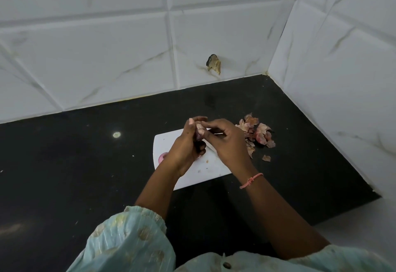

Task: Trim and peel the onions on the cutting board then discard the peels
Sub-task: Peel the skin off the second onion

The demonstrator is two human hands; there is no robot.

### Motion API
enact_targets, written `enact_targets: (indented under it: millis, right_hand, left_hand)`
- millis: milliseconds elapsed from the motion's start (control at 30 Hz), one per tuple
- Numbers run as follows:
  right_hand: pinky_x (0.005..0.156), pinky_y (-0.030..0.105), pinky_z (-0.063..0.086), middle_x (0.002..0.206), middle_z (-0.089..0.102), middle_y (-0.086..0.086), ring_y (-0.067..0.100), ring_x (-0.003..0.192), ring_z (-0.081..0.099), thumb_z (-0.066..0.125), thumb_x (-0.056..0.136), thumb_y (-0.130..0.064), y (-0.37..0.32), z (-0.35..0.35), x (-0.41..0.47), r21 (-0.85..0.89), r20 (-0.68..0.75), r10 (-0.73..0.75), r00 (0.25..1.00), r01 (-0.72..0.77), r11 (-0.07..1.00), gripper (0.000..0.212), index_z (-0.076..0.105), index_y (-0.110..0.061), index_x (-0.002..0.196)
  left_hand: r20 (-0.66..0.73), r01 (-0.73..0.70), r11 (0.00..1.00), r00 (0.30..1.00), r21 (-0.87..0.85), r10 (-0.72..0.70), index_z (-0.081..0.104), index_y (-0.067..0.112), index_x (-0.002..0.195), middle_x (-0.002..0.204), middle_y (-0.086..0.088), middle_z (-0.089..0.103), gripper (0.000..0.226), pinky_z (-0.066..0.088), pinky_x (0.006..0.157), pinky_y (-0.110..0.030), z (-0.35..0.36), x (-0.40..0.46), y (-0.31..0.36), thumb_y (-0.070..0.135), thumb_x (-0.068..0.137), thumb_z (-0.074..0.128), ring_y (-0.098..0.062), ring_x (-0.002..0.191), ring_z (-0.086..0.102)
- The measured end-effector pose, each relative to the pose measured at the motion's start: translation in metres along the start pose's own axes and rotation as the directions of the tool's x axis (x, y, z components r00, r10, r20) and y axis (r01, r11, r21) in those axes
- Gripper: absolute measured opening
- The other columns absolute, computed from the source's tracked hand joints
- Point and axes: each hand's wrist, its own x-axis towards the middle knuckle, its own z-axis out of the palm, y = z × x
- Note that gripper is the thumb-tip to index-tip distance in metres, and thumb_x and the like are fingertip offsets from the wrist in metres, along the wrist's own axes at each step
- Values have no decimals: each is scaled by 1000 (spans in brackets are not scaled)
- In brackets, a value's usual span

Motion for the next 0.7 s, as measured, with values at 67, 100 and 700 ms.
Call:
enact_targets:
  millis: [67, 100, 700]
  right_hand:
    - [78, 14, 51, 91, 71, -6, 3, 88, 66, 73, 86, -16, 0, -1, -1, 14, -16, -19, 1000, 19, 1000, 12, 74, -12, 97]
    - [77, 14, 52, 88, 71, -7, 3, 85, 66, 73, 86, -14, 0, -1, -1, 13, -29, -28, 999, 28, 1000, 9, 74, -11, 95]
    - [79, 17, 55, 89, 72, -8, 3, 88, 69, 69, 89, -11, 2, 3, 0, 66, -38, 64, 997, -61, 996, 7, 71, -11, 95]
  left_hand:
    - [-5, -18, 998, 1000, 60, 18, 54, 23, 128, 83, 0, 61, 46, 40, 61, -29, 0, 0, 0, 49, 108, 23, -10, 59, 40]
    - [-11, -27, 995, 1000, 95, 28, 53, 23, 129, 83, 0, 59, 46, 41, 62, -29, 0, 0, -1, 49, 107, 23, -10, 60, 40]
    - [-135, -20, 995, 991, -94, 7, 50, 17, 119, 95, -10, 54, 21, 40, 57, -25, 12, 1, 6, 25, 109, 34, -14, 68, 45]
